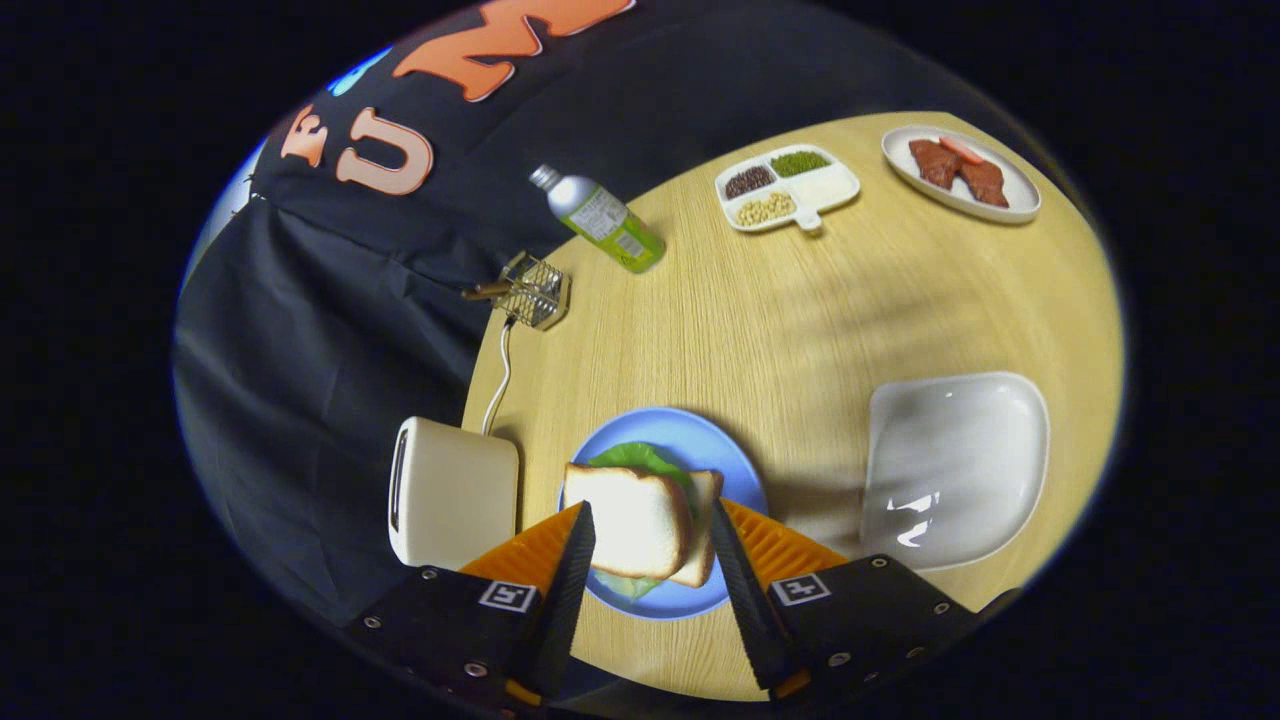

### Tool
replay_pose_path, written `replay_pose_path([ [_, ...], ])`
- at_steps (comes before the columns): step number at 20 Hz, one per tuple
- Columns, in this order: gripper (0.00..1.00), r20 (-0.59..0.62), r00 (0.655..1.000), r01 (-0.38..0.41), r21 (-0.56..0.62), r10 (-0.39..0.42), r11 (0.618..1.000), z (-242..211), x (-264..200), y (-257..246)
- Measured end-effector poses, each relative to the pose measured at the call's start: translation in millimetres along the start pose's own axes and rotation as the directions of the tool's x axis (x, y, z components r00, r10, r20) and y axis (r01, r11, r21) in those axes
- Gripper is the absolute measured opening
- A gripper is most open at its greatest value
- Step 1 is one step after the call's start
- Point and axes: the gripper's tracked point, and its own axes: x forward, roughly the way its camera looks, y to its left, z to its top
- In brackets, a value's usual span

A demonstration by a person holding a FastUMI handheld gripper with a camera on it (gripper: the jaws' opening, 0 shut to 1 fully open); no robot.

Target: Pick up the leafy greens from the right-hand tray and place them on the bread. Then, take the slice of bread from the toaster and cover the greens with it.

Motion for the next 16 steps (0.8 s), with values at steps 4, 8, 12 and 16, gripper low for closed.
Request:
replay_pose_path([
  [4, 0.84, 0.175, 0.985, 0.022, -0.087, -0.007, 0.996, 56, -56, 19],
  [8, 0.93, 0.305, 0.951, 0.015, -0.193, 0.046, 0.981, 97, -116, 52],
  [12, 0.97, 0.449, 0.891, 0.079, -0.300, 0.068, 0.951, 137, -172, 81],
  [16, 0.98, 0.641, 0.767, 0.244, -0.353, 0.043, 0.903, 179, -233, 88],
])
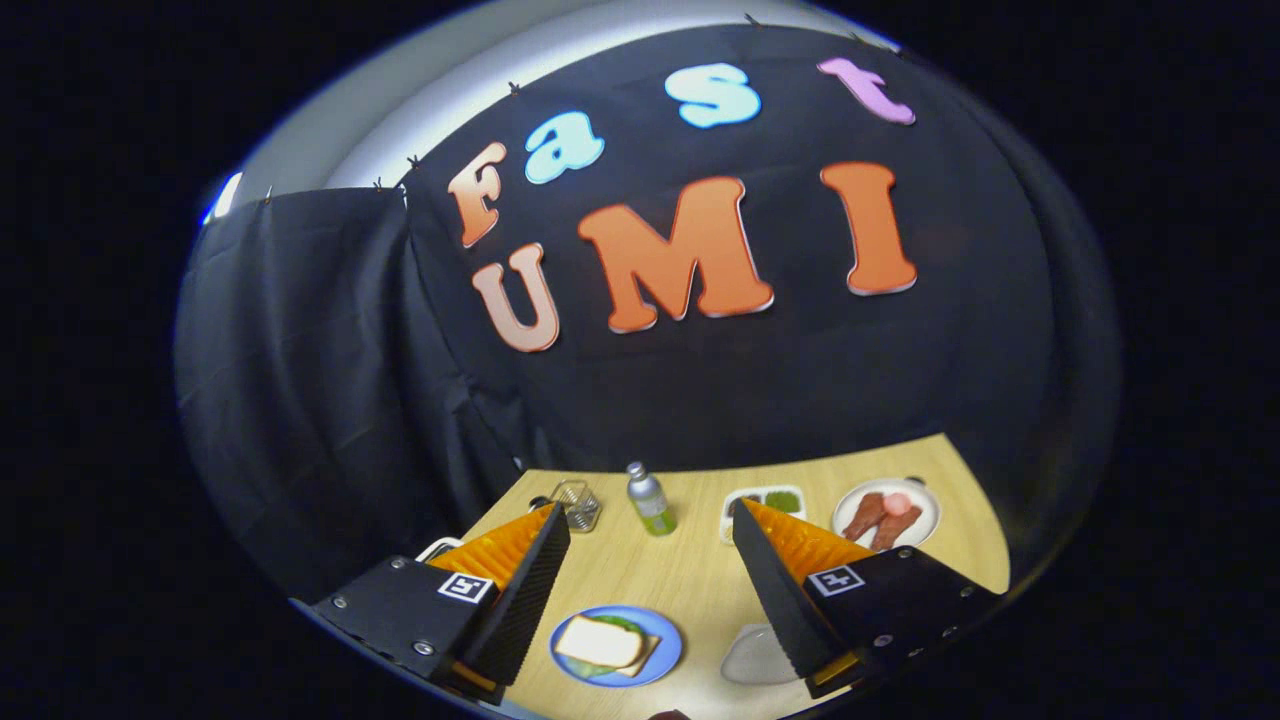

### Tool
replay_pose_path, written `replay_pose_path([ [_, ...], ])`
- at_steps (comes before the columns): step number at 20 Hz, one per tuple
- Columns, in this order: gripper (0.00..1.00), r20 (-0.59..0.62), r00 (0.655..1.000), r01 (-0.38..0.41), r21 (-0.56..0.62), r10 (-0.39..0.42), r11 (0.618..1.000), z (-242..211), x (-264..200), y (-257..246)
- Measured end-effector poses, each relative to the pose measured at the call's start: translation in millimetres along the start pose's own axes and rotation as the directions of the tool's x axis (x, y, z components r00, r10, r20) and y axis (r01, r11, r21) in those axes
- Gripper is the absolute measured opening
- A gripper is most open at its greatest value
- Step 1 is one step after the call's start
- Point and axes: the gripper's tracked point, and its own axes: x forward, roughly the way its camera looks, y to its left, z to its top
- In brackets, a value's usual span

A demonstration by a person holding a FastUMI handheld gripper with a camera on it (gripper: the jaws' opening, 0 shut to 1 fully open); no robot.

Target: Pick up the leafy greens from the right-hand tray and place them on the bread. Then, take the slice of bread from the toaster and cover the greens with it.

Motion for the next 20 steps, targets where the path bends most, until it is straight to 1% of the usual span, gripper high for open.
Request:
replay_pose_path([
  [2, 0.98, 0.073, 0.996, 0.059, -0.043, -0.056, 0.997, 25, -11, -11],
  [3, 0.98, 0.108, 0.992, 0.077, -0.059, -0.070, 0.995, 37, -16, -12],
  [7, 0.98, 0.221, 0.964, 0.169, -0.089, -0.146, 0.982, 68, -33, -35],
  [12, 0.98, 0.341, 0.921, 0.241, -0.122, -0.188, 0.963, 101, -52, -43],
  [15, 0.98, 0.382, 0.903, 0.269, -0.143, -0.198, 0.952, 110, -60, -42],
  [18, 0.98, 0.431, 0.873, 0.317, -0.150, -0.226, 0.937, 121, -67, -47],
  [20, 0.98, 0.449, 0.863, 0.327, -0.142, -0.234, 0.934, 125, -75, -48],
])
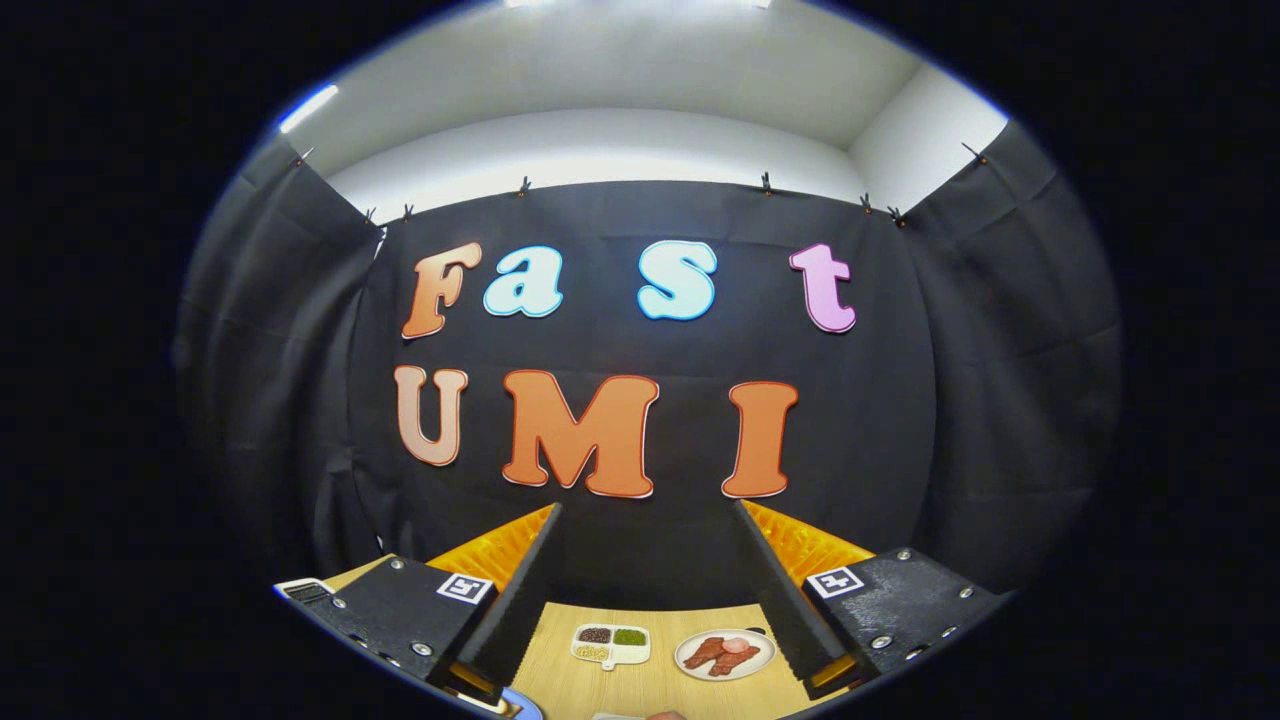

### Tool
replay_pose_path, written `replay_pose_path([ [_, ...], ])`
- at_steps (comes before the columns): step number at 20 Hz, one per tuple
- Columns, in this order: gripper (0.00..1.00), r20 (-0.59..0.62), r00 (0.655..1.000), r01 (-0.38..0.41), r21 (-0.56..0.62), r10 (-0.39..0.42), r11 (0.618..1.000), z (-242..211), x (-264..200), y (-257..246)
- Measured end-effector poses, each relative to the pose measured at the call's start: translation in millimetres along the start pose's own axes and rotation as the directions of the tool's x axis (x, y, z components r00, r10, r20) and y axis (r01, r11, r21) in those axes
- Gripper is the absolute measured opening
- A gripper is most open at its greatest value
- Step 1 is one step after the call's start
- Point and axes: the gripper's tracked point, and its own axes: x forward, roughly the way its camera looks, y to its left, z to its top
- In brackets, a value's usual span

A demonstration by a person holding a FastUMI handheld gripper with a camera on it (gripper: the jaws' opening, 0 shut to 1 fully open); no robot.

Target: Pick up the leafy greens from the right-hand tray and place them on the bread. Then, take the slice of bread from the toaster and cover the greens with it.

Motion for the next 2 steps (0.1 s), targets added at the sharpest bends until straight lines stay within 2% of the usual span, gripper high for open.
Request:
replay_pose_path([
  [2, 0.98, 0.011, 1.000, -0.001, 0.012, 0.001, 1.000, 4.0, 0.4, -2.3],
])
